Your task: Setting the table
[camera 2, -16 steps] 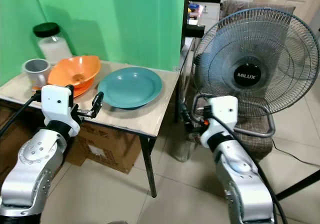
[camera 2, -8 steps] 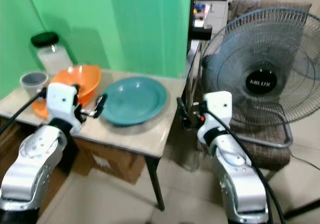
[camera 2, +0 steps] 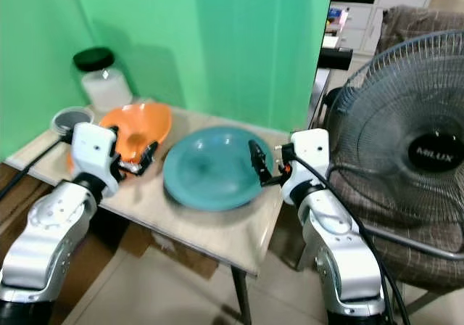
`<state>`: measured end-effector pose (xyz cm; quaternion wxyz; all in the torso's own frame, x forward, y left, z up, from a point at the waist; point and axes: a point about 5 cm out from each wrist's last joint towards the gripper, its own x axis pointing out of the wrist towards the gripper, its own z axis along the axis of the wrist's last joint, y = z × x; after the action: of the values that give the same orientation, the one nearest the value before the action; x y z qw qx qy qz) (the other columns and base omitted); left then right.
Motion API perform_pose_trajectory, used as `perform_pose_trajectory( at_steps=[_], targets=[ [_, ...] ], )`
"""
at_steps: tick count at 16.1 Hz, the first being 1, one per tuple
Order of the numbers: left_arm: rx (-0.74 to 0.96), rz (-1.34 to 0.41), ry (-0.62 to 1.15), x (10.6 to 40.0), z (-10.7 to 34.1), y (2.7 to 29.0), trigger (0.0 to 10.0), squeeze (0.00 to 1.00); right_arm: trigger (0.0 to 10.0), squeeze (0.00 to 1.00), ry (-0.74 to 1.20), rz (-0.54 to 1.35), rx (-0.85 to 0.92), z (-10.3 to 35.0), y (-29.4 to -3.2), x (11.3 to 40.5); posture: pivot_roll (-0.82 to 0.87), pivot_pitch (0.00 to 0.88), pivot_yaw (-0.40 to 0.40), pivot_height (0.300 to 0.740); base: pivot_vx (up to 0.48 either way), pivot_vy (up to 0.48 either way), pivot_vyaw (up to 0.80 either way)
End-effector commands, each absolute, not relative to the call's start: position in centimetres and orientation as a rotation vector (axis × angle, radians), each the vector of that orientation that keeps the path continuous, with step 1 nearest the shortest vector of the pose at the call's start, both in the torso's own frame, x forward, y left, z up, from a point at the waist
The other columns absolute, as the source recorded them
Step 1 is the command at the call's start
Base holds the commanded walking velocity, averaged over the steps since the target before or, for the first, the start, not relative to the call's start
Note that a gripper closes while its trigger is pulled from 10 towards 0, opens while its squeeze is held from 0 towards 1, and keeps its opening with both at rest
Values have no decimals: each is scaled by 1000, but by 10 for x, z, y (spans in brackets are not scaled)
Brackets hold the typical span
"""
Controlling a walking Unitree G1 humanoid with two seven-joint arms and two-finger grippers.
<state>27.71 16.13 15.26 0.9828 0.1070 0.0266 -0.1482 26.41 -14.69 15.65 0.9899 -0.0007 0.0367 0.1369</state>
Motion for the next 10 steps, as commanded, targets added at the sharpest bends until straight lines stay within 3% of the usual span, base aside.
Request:
perform_pose_trajectory(
  at_steps=[1, 5, 7, 10],
  targets=[
    [244, -389, 18, 283, 158, 151, 10000, 149, 10000, 0, 91, 277, 11, 156, -151, 268, 81, 0, 93, 740, 0, 0, 0],
    [296, -575, 87, 291, 143, 149, 10000, 137, 10000, 0, 121, 320, 29, 156, -151, 271, 77, 0, 95, 740, 0, 0, 0],
    [350, -670, 153, 292, 129, 148, 10000, 0, 10000, 0, 129, 328, 44, 158, -156, 274, 67, 0, 103, 740, 0, 0, 0],
    [379, -719, 190, 288, 120, 151, 10000, 0, 10000, 0, 165, 357, 74, 158, -159, 274, 61, 0, 104, 740, 0, 0, 0]
  ],
)
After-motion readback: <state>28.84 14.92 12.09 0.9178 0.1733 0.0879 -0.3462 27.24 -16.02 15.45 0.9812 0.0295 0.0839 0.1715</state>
